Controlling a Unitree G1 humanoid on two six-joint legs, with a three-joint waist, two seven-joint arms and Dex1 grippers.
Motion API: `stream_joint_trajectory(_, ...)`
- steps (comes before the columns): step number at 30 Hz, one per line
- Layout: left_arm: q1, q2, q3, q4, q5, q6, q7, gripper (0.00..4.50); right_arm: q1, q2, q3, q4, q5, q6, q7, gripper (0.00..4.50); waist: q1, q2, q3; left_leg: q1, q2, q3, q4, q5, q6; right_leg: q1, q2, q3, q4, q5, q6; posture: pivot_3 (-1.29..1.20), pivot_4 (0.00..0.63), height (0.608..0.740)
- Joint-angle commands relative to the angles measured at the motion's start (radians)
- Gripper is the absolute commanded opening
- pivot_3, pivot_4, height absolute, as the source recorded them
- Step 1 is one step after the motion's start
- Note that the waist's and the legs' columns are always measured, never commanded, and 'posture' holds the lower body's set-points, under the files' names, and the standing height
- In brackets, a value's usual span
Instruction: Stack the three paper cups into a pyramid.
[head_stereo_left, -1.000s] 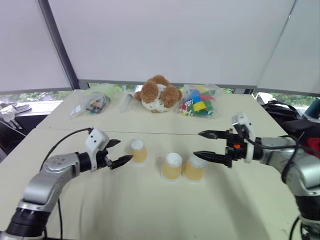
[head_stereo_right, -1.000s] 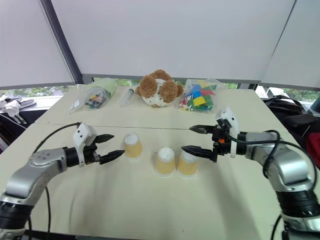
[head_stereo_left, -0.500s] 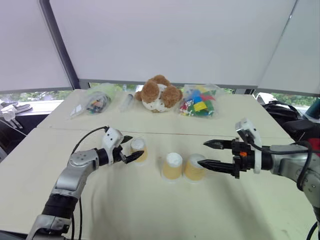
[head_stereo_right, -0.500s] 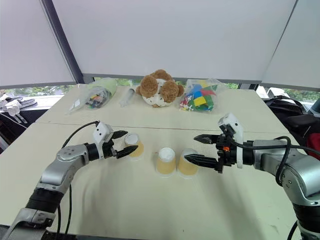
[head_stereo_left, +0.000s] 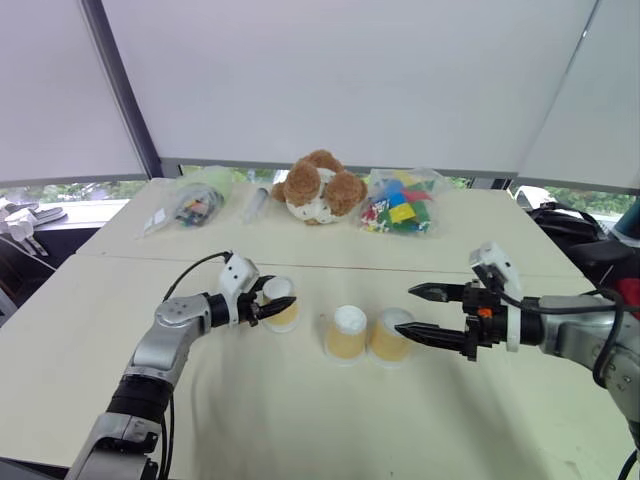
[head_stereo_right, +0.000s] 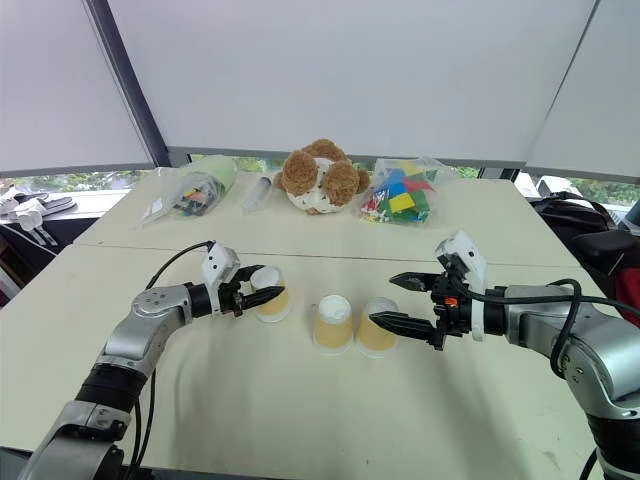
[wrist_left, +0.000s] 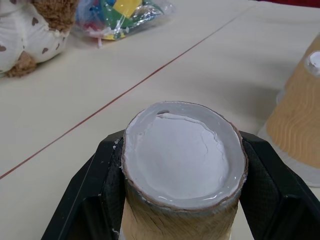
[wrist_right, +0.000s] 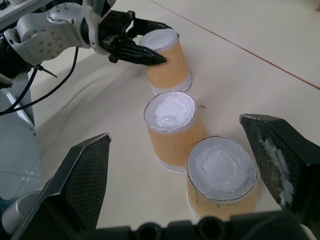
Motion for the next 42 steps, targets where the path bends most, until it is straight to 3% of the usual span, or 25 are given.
stream_joint_trajectory(1, -0.114, 0.070, 0.048, -0.044, -0.058, 0.079, -0.070, 2.39, 0.012, -0.035, -0.068, -0.003, 0.031, 0.006, 0.010, 4.50, 0.000, 0.000, 0.000, 0.000, 0.000, 0.000, 0.000, 0.000, 0.000, 0.000, 0.000, 0.000, 0.000, 0.000, 0.000, 0.00, 0.150, 0.740)
stream_joint_trajectory(5, -0.342, 0.136, 0.006, 0.056, -0.077, 0.167, -0.253, 2.39, 0.039, -0.101, -0.116, 0.056, 0.021, -0.002, 0.052, 4.50, 0.003, -0.001, 0.001, -0.001, 0.000, 0.000, 0.001, 0.000, 0.000, -0.001, 0.000, -0.001, 0.000, 0.000, 0.000, 0.00, 0.150, 0.740)
stream_joint_trajectory(8, -0.558, 0.053, -0.014, 0.206, -0.090, 0.197, -0.334, 2.39, 0.064, -0.130, -0.161, 0.069, 0.024, 0.008, 0.048, 4.50, 0.010, -0.001, 0.001, -0.003, 0.000, -0.002, 0.005, -0.001, 0.001, 0.000, 0.000, -0.002, 0.000, 0.000, 0.000, 0.00, 0.150, 0.740)
stream_joint_trajectory(12, -0.662, -0.073, -0.048, 0.295, -0.074, 0.196, -0.393, 2.39, 0.132, -0.116, -0.224, 0.023, 0.034, 0.023, 0.009, 4.50, 0.015, 0.000, 0.000, -0.008, -0.001, -0.002, 0.010, -0.004, 0.006, 0.000, 0.000, -0.002, -0.001, 0.000, 0.001, 0.00, 0.150, 0.740)
stream_joint_trajectory(17, -0.648, -0.207, -0.099, 0.314, -0.051, 0.164, -0.411, 2.39, 0.269, -0.064, -0.332, -0.093, 0.080, 0.067, -0.070, 4.50, 0.000, 0.000, 0.000, -0.012, 0.000, -0.005, 0.010, -0.004, 0.006, -0.005, 0.003, -0.002, 0.001, 0.000, 0.001, 0.00, 0.150, 0.740)
stream_joint_trajectory(23, -0.608, -0.264, -0.137, 0.301, -0.041, 0.152, -0.463, 2.39, 0.374, -0.027, -0.402, -0.180, 0.115, 0.095, -0.141, 4.50, -0.003, 0.000, 0.000, -0.013, 0.000, -0.005, 0.011, -0.003, 0.006, -0.009, 0.004, -0.001, 0.005, 0.000, 0.001, 0.00, 0.150, 0.740)
stream_joint_trajectory(42, -0.551, -0.309, -0.177, 0.350, 0.038, 0.055, -0.482, 2.39, 0.424, 0.037, -0.370, -0.171, 0.107, 0.023, -0.238, 4.50, 0.001, 0.000, 0.000, -0.014, -0.001, -0.006, 0.013, -0.003, 0.006, -0.009, 0.003, 0.000, 0.006, 0.000, 0.001, 0.00, 0.150, 0.740)
